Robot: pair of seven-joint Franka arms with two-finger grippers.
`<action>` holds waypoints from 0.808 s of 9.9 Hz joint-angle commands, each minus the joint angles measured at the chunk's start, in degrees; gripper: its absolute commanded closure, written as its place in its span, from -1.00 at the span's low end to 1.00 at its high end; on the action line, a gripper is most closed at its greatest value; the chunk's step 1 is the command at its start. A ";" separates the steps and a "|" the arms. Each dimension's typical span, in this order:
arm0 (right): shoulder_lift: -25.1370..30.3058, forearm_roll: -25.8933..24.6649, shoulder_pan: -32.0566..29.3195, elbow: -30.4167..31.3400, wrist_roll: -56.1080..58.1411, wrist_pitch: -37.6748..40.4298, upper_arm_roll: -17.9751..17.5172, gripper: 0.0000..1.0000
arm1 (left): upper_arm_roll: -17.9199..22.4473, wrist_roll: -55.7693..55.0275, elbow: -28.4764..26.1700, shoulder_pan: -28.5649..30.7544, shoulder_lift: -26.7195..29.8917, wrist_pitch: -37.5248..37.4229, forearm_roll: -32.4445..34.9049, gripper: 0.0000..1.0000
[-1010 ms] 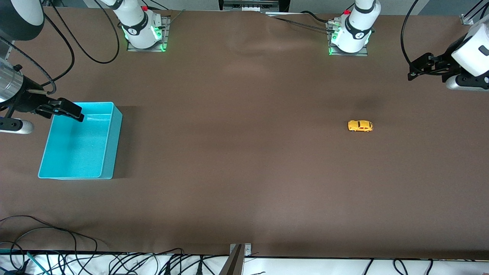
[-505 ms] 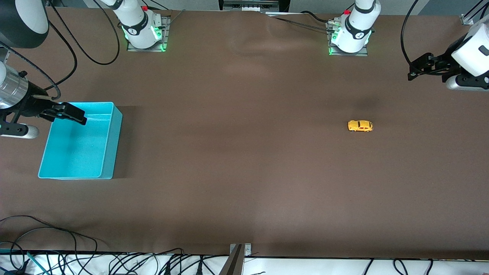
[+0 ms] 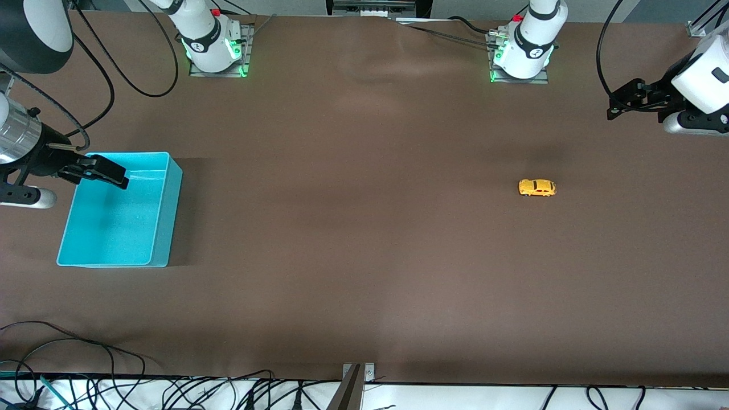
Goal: Wind up and store yellow beetle car
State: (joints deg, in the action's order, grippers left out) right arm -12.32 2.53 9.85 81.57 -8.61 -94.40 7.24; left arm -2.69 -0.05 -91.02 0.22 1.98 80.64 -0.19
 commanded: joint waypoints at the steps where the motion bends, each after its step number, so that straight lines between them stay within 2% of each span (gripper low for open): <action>1: 0.28 -0.33 -0.10 0.26 0.43 0.09 -0.13 -1.00 | -0.57 -0.66 1.63 -0.04 -0.40 -1.18 0.28 -1.00; 4: 0.28 -0.33 -0.01 0.52 0.43 0.09 -0.13 -1.00 | -0.74 -0.13 0.24 -0.30 1.35 1.96 0.02 -1.00; 6: 0.37 -0.33 0.17 0.52 0.43 0.09 -0.13 -1.00 | -1.09 -0.13 -4.84 -0.04 4.60 5.92 -0.25 -1.00; 7: 0.28 -0.33 0.17 0.52 0.43 0.09 -0.13 -1.00 | -1.09 -0.13 -6.00 0.40 4.44 6.11 -0.25 -1.00; 8: 0.37 -0.33 0.17 0.52 0.43 0.18 -0.13 -1.00 | -1.09 -0.04 -6.53 0.49 1.22 6.55 0.10 -1.00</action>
State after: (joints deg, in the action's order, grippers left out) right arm -12.42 2.53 9.95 81.73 -8.61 -94.35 7.20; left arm -3.51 -0.04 -94.57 0.07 4.35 85.21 -0.22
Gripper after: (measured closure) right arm 0.000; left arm 0.000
